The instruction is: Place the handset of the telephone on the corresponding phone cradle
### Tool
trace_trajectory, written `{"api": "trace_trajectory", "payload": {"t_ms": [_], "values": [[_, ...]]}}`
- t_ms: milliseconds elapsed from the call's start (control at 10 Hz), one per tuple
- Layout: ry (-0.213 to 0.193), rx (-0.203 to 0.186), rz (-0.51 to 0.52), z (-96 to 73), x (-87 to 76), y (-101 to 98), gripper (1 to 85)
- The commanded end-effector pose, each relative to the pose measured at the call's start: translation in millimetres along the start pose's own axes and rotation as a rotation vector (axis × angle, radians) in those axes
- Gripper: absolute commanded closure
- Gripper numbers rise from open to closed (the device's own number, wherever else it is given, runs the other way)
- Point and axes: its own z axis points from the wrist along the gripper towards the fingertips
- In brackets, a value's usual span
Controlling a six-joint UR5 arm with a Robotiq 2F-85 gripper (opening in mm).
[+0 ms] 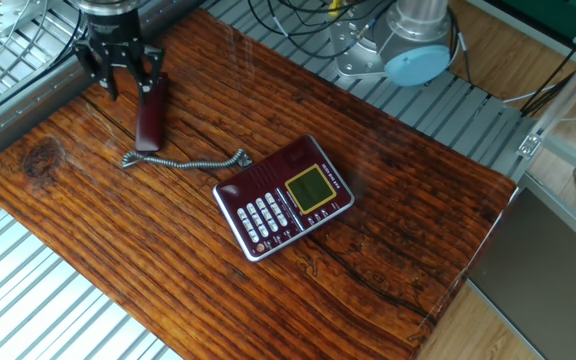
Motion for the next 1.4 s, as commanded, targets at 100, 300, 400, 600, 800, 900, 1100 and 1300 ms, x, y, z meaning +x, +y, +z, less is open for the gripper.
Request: {"api": "trace_trajectory", "payload": {"t_ms": [100,300,400,600,800,900,1100,1300], "values": [[-0.031,0.059,-0.051,-1.1,44.0,-25.9,34.7],[0.021,0.019,-0.044,-6.6,70.6,-28.2,34.7],[0.03,0.005,-0.033,-5.5,75.2,-26.3,34.7],[0.014,-0.085,0.014,-4.7,70.4,-2.8,34.3],[0.017,-0.106,0.054,-5.2,70.4,2.5,32.7],[0.01,-0.106,0.072,-5.2,68.4,2.6,33.0],[0.009,-0.11,0.07,-5.3,68.1,3.7,34.0],[0.039,-0.116,0.028,-5.6,76.4,5.2,28.7]]}}
